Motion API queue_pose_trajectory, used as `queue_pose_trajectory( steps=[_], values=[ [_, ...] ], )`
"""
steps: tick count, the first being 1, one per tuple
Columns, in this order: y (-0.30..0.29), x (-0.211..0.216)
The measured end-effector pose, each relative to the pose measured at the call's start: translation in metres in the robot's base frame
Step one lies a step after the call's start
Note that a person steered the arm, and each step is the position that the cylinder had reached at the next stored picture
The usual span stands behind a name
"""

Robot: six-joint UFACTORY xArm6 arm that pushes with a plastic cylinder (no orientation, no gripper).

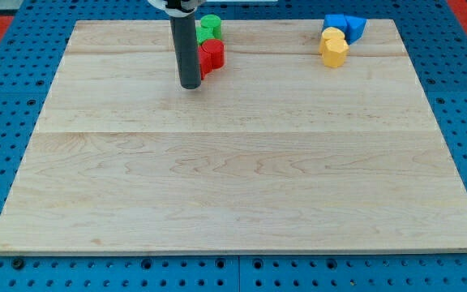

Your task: Point your arm to the right of the blue blocks

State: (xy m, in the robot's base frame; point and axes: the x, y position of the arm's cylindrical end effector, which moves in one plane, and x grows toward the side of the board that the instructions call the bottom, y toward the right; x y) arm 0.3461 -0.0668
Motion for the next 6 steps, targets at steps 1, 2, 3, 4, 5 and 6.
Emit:
queue_pose_trajectory(
  steps=[1, 2, 3, 4, 5, 6],
  values=[
    [0.000, 0.000],
    [0.002, 0.002],
    [0.071, 0.065],
    [0.184, 0.075],
    [0.252, 0.012],
    [0.322, -0.042]
  ],
)
